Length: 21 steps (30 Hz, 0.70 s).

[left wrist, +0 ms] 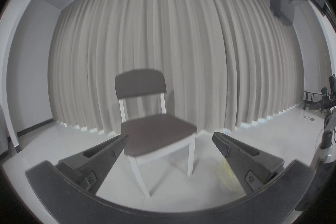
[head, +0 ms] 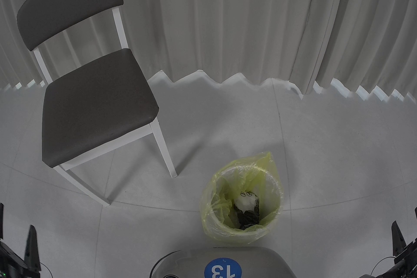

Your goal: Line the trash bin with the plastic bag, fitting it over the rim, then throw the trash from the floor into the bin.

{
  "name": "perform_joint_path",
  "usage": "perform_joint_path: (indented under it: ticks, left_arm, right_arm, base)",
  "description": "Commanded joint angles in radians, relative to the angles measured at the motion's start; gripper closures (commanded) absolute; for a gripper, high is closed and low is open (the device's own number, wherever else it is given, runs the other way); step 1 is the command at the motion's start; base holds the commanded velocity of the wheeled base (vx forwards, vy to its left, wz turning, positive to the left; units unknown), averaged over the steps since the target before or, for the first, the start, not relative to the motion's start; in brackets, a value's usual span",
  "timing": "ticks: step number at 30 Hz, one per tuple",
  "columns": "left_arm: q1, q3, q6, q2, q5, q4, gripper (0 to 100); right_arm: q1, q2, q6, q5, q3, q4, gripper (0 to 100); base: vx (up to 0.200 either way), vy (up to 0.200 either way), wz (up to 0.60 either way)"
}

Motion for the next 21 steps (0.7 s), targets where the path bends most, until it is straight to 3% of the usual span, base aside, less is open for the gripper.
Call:
perform_joint_path:
  ticks: [1,3,21]
  left_arm:
    - [-0.001,0.018,-0.002,-0.016,0.008,0.216,0]
    - [0.001,0.018,-0.014,-0.016,0.014,0.269,0]
    - [-0.002,0.016,-0.061,-0.015,0.025,0.266,0]
  right_arm:
    - [0.0,-0.009,0.001,-0.002,0.017,-0.001,0]
    - [0.0,-0.009,-0.014,0.011,0.017,-0.001,0]
    - [0.0,-0.009,-0.037,0.025,0.017,0.0,0]
  base:
    - [0.0,0.0,0.0]
    - [0.0,0.0,0.0]
    - [0.0,0.0,0.0]
